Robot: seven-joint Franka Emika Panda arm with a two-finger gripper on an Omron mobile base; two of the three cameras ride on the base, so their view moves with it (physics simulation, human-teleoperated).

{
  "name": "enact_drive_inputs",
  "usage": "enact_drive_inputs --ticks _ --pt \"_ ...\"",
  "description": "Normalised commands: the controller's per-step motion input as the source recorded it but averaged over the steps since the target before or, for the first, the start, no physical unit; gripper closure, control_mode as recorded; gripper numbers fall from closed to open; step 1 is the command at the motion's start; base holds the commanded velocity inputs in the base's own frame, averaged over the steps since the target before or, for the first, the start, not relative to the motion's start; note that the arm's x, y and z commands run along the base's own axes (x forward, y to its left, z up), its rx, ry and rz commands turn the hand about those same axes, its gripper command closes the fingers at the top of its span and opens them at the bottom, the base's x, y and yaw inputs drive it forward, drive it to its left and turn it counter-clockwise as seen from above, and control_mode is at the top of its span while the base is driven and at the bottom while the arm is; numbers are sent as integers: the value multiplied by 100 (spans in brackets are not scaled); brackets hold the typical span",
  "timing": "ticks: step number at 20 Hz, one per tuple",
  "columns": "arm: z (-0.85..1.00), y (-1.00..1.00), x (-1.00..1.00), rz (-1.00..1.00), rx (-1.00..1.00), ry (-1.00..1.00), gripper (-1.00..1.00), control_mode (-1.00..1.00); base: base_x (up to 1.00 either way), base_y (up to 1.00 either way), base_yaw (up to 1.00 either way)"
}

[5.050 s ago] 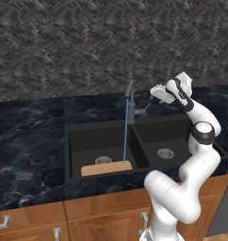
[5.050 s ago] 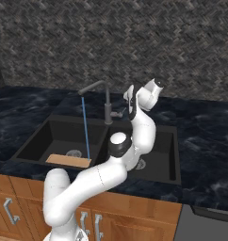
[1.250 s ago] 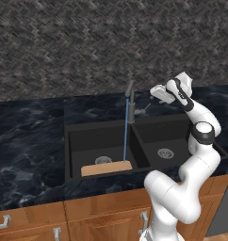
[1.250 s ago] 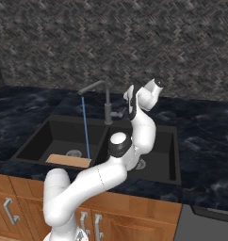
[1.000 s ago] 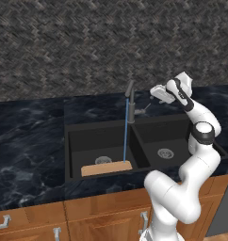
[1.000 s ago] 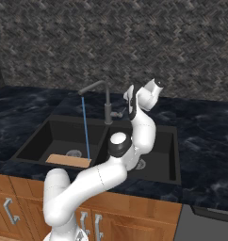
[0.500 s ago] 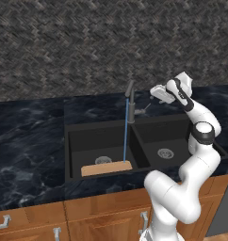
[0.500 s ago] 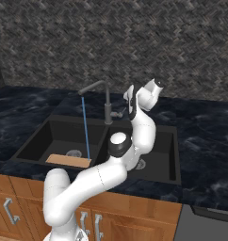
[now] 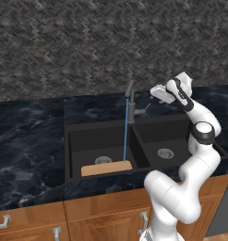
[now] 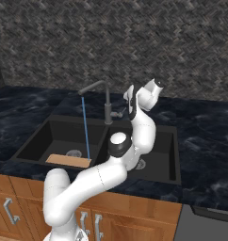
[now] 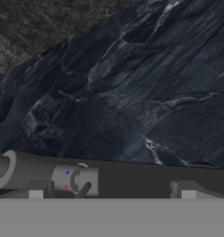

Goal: Turn on the sink faucet with hot water and rinse the cutting board for ten seconds, then turn off the faucet. Push the cutting board to reach the water if necessary.

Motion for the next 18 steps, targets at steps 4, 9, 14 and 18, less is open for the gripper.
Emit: enact_drive_inputs --ticks 4,9,14,18 --pt "0 0 0 0 0 0 -100 -100 0 0 0" --pt "0 0 0 0 0 0 -100 -100 0 0 0" --pt "0 0 0 0 0 0 -100 -100 0 0 0" --pt "0 0 0 0 0 0 -100 -100 0 0 0"
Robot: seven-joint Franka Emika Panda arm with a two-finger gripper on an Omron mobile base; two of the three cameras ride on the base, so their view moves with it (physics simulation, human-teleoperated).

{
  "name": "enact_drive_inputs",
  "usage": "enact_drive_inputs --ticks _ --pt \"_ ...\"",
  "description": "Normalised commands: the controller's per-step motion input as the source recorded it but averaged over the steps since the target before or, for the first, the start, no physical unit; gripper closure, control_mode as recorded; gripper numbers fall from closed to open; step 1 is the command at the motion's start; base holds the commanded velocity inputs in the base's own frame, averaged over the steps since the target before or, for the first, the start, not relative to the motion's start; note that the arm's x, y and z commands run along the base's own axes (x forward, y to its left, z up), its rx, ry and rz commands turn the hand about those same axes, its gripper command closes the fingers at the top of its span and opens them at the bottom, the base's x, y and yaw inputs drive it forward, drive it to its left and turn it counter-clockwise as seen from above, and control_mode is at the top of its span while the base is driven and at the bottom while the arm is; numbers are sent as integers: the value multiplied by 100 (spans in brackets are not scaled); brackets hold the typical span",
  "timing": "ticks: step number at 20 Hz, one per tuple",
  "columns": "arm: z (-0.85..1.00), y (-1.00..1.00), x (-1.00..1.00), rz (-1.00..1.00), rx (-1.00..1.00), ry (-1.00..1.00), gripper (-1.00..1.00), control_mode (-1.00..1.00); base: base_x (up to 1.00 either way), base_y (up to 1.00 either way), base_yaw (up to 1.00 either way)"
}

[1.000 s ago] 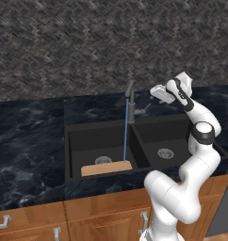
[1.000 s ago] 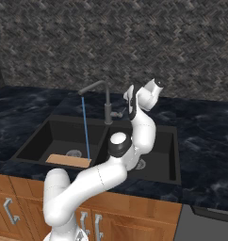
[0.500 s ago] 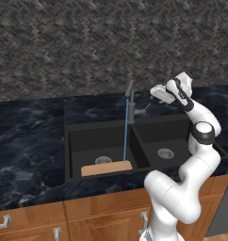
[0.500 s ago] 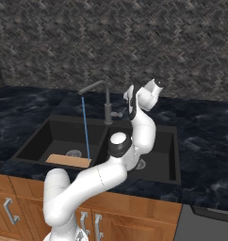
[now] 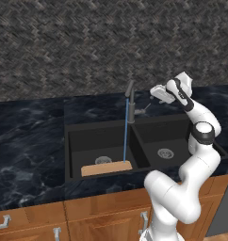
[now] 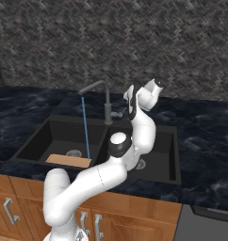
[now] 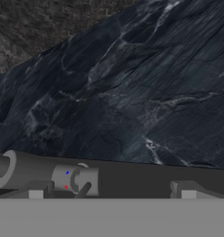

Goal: Turn on the sink faucet with hot water and rinse the cutting board for ten seconds, then turn off the faucet. Push the cutting board to reach the water if necessary.

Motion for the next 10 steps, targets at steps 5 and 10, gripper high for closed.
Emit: enact_drive_inputs --ticks 5,10 --pt "-3 0 0 0 0 0 -100 -100 0 0 0" --pt "-14 0 0 0 0 0 -100 -100 0 0 0"
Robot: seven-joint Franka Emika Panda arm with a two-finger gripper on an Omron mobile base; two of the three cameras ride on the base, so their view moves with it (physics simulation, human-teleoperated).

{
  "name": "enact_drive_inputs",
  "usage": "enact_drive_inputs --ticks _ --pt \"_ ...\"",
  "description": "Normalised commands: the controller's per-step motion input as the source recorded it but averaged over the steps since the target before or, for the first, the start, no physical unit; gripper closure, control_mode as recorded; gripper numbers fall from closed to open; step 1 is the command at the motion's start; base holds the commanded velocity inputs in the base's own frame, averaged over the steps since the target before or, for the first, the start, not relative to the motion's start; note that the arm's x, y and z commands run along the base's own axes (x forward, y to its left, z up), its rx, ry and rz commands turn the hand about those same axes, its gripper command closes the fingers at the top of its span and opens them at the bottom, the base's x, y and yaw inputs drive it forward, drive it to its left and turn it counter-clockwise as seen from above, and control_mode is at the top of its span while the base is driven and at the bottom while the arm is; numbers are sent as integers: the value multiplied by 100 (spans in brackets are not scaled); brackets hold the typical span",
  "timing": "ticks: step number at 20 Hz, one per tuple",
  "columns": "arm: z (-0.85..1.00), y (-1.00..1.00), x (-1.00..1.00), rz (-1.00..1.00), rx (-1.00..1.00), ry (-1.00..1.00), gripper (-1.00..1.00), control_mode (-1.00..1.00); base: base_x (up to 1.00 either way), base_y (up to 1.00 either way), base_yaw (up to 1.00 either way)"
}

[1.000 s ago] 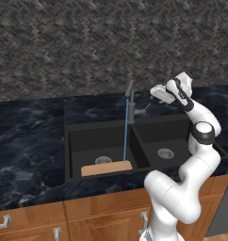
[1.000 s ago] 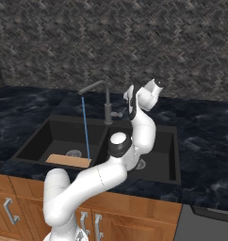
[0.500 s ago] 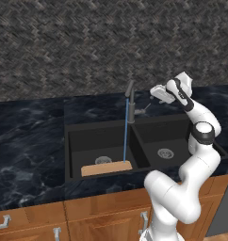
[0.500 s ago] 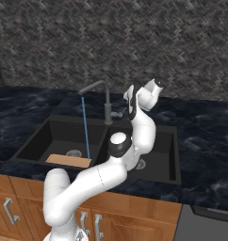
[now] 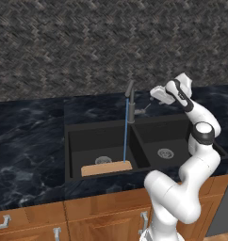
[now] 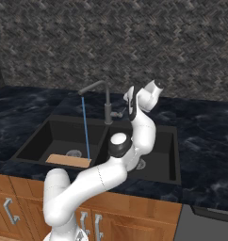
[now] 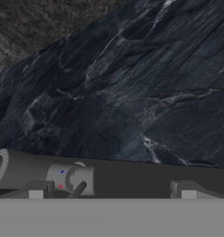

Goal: Turn on the sink faucet with hot water and rinse the cutting board for ten seconds, then turn off the faucet. Push the cutting board to reach the water if necessary.

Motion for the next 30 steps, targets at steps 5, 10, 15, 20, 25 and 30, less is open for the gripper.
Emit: enact_drive_inputs --ticks 5,10,15,20,25,30 --pt "-16 0 0 0 0 0 -100 -100 0 0 0" --pt "-16 0 0 0 0 0 -100 -100 0 0 0" --pt "-12 0 0 0 0 0 -100 -100 0 0 0" --pt "-3 0 0 0 0 0 -100 -100 0 0 0" --pt "-1 0 0 0 0 0 -100 -100 0 0 0" --pt "-2 0 0 0 0 0 -100 -100 0 0 0"
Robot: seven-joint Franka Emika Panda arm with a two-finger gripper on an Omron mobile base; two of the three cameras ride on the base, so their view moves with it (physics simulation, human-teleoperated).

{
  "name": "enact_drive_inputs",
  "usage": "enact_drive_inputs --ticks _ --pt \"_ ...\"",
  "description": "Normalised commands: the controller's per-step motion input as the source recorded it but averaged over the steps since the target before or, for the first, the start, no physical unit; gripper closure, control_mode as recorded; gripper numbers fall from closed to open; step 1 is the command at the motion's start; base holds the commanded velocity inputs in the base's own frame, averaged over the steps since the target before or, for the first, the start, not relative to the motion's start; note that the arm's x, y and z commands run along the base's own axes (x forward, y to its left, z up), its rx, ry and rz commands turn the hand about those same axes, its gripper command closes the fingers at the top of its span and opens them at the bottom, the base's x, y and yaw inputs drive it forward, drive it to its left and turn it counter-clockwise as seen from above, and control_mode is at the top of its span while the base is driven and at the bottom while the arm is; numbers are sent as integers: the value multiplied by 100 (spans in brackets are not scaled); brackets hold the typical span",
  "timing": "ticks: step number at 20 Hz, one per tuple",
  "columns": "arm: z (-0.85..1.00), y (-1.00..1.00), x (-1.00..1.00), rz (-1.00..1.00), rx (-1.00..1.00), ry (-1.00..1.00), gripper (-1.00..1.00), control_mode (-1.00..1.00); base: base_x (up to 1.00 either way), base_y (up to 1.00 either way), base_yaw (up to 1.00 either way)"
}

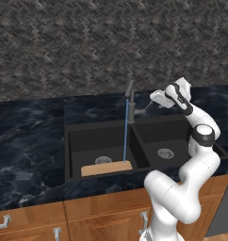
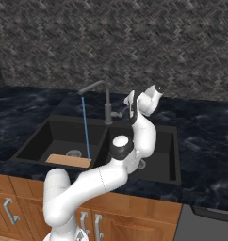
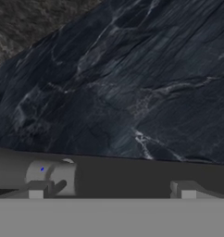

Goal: Turn on the sink faucet with hot water and rinse the cutting board for ten seconds, then turn off the faucet. Push the cutting board to reach the water if necessary.

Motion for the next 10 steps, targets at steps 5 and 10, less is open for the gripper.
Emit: enact_drive_inputs --ticks 5,10 --pt "-8 0 0 0 0 0 -100 -100 0 0 0" --pt "-10 0 0 0 0 0 -100 -100 0 0 0"
